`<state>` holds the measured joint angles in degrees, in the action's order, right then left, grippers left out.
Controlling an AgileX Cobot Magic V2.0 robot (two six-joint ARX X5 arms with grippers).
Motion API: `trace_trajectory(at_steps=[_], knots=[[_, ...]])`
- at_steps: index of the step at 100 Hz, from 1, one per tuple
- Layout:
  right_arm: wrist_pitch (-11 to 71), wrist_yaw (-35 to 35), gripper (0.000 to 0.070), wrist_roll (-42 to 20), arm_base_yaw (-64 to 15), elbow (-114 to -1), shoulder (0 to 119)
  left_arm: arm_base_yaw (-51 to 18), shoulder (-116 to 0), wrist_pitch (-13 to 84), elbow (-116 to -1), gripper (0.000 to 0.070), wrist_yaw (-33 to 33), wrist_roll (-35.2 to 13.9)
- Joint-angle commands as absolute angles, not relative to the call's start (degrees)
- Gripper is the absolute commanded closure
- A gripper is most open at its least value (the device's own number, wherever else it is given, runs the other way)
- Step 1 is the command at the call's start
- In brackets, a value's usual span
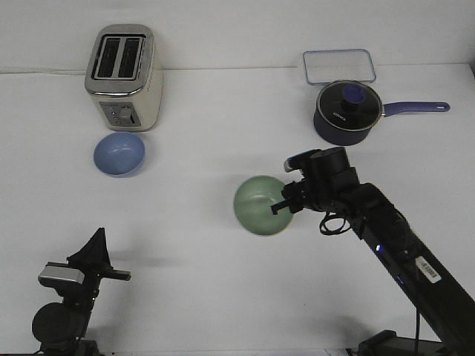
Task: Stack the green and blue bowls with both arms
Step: 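Carry the green bowl with the right gripper toward the table center and lower it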
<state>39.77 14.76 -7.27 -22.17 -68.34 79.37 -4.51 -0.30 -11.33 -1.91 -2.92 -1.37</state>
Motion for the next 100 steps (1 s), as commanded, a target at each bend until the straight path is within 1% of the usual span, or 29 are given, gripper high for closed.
trace_trajectory(at_steps=[1,22,52,89,96,100], knots=[[37.9,14.5,0.07,-10.8,-25.0,-66.8,80.8,-4.5,-0.2,-12.1,-0.8,0.0688,-2.7,-0.9],[31.6,12.5,0.07,-15.1,-30.5,-59.5,82.0,-4.5,-0.2,-12.1,-0.8,0.0688,-2.7,-0.9],[27.0,10.0,0.07,-18.0,-33.3,-54.6,82.6,-4.5,-0.2,-12.1,-0.8,0.0688,-2.7,-0.9],[26.8,8.9,0.07,-18.4,-34.2,-54.3,87.0,-4.5,-0.2,-12.1,-0.8,0.0688,-2.7,-0.9],[26.4,8.9,0.0678,-18.9,-34.5,-54.3,87.0,-4.5,-0.2,-12.1,-0.8,0.0688,-2.7,-0.9],[26.4,8.9,0.0632,-19.4,-34.5,-54.3,87.0,-4.5,-0.2,-12.1,-0.8,0.0688,-2.7,-0.9]])
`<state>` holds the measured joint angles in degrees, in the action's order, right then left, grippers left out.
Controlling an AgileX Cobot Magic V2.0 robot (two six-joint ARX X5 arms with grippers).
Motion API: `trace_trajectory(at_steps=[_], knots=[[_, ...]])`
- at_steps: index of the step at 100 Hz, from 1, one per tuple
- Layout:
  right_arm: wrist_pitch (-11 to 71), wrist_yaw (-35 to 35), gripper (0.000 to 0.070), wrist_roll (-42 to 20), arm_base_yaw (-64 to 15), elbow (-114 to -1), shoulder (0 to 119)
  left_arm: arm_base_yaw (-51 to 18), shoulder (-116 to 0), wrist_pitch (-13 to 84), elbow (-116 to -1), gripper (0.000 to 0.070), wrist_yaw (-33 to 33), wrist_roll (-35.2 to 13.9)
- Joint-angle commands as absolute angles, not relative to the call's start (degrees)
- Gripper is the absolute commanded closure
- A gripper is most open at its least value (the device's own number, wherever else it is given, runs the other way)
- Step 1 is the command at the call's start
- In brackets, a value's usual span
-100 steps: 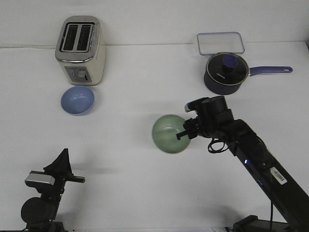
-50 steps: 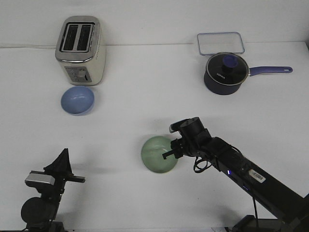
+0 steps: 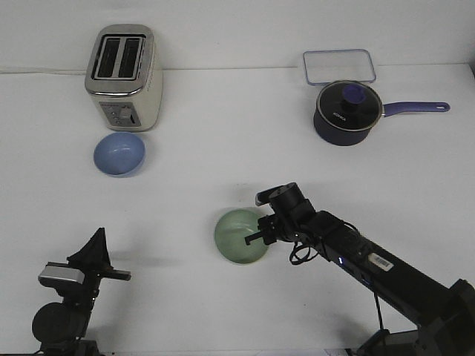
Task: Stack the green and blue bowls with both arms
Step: 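Carry the green bowl with the right gripper toward the table center and lower it, then release the green bowl and retract the right gripper toward the robot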
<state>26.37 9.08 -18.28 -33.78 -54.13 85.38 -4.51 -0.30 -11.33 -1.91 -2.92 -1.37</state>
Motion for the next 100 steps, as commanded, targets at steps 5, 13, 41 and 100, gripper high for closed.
trace_trajectory(at_steps=[5,13,41,100], knots=[[26.4,9.0,0.0526,-19.9,-34.5,-54.3,87.0,-4.5,-0.2,-12.1,-0.8,0.0688,-2.7,-0.9],[26.3,8.9,0.034,-20.2,-34.5,-54.3,87.0,-4.4,-0.2,-12.1,-0.8,0.0688,-2.7,-0.9],[26.2,8.9,0.027,-20.6,-34.0,-55.5,84.7,-4.5,-0.2,-12.1,-0.8,0.0688,-2.7,-0.9],[36.6,-1.7,0.0271,-8.5,-16.6,-56.1,57.0,-4.5,-0.2,-12.1,-0.8,0.0688,-2.7,-0.9]])
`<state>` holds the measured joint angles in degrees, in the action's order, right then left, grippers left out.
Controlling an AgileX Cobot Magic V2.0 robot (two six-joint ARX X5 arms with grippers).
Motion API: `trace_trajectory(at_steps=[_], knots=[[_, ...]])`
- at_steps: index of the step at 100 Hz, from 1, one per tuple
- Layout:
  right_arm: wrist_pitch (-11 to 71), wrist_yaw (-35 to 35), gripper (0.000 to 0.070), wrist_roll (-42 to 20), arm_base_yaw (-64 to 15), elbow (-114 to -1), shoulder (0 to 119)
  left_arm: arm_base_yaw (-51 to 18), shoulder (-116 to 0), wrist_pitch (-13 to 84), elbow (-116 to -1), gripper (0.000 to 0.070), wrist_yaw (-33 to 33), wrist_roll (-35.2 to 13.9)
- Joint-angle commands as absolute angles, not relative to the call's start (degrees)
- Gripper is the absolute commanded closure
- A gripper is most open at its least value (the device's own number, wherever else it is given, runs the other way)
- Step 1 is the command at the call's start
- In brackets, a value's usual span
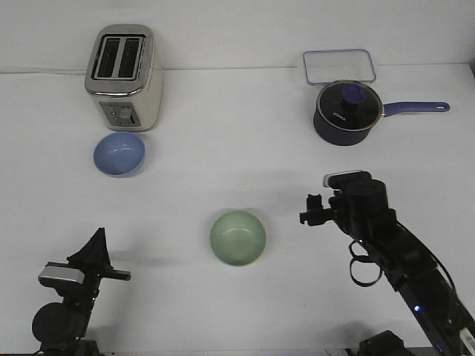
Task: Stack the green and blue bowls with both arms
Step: 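Release the green bowl and retract the right gripper toward the robot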
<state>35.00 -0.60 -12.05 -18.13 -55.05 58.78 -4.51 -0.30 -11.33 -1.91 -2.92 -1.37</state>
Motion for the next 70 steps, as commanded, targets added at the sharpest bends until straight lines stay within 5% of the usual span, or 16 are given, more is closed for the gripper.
trace_trajectory(at_steps=[1,30,70], knots=[[36.9,-1.8,0.0271,-8.2,-16.3,-56.1,56.5,-4.5,-0.2,-12.1,-0.8,0.0688,-2.7,-0.9],[39.1,-2.0,0.0271,-3.1,-10.4,-52.7,44.1,-4.4,-0.2,-12.1,-0.8,0.0688,-2.7,-0.9],[31.9,-0.7,0.0271,-8.0,-9.5,-34.5,31.6,-4.4,-0.2,-12.1,-0.8,0.0688,-2.7,-0.9]])
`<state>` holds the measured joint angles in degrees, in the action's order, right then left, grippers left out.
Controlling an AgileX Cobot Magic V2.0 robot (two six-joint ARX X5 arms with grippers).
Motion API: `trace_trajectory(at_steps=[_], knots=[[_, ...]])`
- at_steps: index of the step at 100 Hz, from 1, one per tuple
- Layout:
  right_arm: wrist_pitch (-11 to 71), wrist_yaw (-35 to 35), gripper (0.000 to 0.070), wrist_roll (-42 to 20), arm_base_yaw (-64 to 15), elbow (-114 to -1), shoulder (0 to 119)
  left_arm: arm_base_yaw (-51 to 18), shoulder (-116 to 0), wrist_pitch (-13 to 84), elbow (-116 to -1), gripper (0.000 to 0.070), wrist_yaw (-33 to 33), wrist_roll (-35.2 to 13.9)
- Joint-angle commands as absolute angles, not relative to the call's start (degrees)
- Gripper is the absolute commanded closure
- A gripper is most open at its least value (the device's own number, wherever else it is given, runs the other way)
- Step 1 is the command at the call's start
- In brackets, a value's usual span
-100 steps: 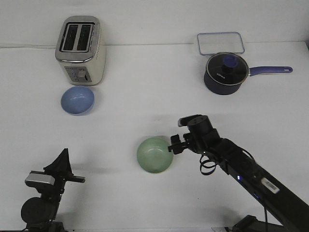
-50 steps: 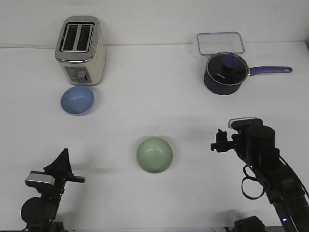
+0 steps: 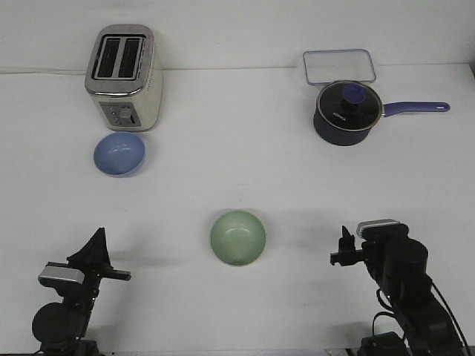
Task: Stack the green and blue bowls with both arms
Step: 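Release the green bowl and retract the right gripper toward the robot, then reach the left gripper forward to the light blue bowl and grasp its rim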
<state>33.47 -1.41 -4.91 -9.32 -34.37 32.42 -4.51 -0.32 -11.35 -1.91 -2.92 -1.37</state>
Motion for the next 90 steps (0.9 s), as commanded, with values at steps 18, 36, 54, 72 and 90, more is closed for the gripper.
trace_trajectory(at_steps=[18,36,54,72,90], knots=[[31.3,-0.5,0.0271,-7.3,-9.5,-34.5,29.6,-4.5,-0.2,-12.1,-0.8,0.0688,-2.7,-1.0],[31.3,-1.5,0.0271,-7.3,-9.4,-34.5,29.6,-4.5,-0.2,-13.1,-0.9,0.0688,-2.7,-0.9],[31.2,-1.6,0.0271,-7.3,-9.4,-34.5,29.6,-4.4,-0.8,-8.0,-7.0,0.0688,1.3,-6.2],[31.3,-1.6,0.0271,-7.2,-9.4,-34.5,29.6,-4.4,-8.2,-0.4,-20.5,0.0688,3.6,-7.4],[31.3,-1.6,0.0271,-7.2,-9.4,-34.5,29.6,-4.4,-24.3,14.3,-40.2,0.0688,3.4,-6.1]])
